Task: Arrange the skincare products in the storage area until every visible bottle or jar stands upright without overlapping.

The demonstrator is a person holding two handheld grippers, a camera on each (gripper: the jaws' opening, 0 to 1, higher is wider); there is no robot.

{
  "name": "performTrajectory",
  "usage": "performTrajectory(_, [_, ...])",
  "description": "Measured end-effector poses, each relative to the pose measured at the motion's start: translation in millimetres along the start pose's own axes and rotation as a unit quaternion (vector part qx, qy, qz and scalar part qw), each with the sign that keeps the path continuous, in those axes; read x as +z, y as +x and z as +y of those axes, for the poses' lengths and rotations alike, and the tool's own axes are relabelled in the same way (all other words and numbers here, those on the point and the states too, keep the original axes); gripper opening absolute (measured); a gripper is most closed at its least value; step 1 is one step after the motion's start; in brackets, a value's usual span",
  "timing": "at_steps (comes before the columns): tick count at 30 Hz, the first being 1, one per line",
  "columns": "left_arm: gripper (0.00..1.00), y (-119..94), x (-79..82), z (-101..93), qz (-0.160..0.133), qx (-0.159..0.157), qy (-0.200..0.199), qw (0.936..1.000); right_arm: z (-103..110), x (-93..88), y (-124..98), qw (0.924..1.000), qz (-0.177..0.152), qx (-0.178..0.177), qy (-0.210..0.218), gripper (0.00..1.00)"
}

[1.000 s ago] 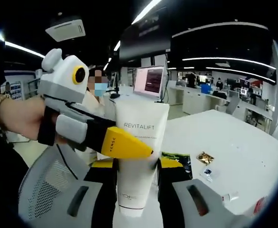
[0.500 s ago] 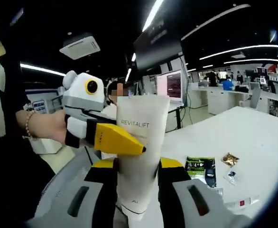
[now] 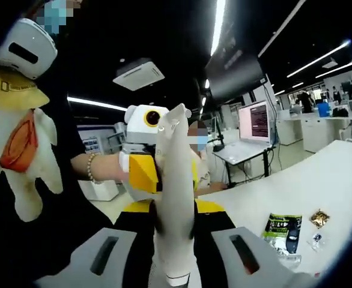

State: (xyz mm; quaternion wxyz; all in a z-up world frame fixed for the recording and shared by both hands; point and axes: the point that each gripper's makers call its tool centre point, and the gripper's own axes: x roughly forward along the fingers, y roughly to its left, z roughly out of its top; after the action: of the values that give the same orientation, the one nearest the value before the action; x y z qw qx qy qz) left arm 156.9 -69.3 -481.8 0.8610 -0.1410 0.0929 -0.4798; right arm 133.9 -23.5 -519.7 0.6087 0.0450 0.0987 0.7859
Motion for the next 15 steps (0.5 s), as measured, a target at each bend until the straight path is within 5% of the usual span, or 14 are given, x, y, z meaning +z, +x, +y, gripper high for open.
performTrajectory(15, [0.12,5.7,7.0,-11.5,0.009,-0.029,0.025,0.9992,5.8,3.3,0.7,0.9989,0.017,-0.009,-0.044,0.15])
